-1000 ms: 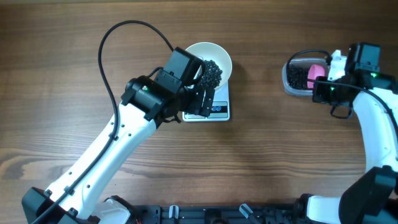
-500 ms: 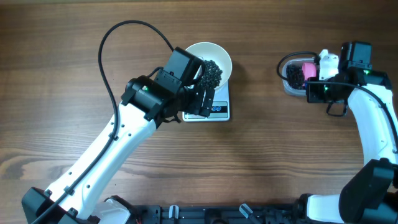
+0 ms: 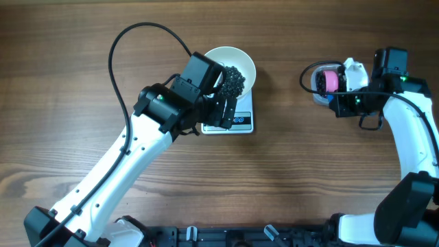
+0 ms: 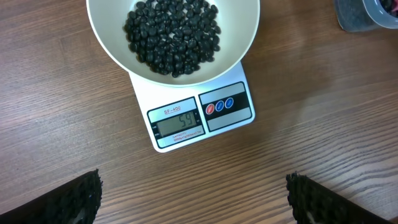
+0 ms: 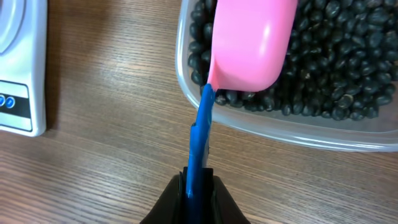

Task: Scoop item into bowl and weigh 150g on scale
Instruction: 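Scoop black beans from tub with right gripper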

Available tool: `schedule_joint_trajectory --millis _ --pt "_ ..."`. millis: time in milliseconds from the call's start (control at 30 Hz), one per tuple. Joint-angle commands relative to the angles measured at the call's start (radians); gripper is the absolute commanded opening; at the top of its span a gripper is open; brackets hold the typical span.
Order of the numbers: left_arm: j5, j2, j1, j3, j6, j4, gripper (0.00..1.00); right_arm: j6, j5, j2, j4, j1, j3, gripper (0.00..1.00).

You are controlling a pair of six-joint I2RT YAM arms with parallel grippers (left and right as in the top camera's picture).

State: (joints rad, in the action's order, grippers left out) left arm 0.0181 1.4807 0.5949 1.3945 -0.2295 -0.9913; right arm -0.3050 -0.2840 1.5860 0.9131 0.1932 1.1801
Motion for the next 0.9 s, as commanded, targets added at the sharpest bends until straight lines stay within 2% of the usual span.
schedule_joint_trajectory --millis 0,167,533,867 --pt "0.009 -0.014 0.003 0.016 0.013 0.0 1.0 -0.002 -0.082 0.012 0.006 -0.006 -0.01 0.04" --pt "0.01 -0.014 0.003 0.016 0.013 0.0 1.0 0.047 -0.024 0.012 0.002 -0.003 -0.01 0.04" --pt "0.009 -0.013 0.003 0.016 0.013 0.0 1.0 0.087 -0.086 0.013 -0.017 0.0 -0.01 0.04" --pt "0.01 -0.014 0.003 0.016 0.013 0.0 1.0 0.103 -0.245 0.014 -0.027 0.111 -0.01 0.04"
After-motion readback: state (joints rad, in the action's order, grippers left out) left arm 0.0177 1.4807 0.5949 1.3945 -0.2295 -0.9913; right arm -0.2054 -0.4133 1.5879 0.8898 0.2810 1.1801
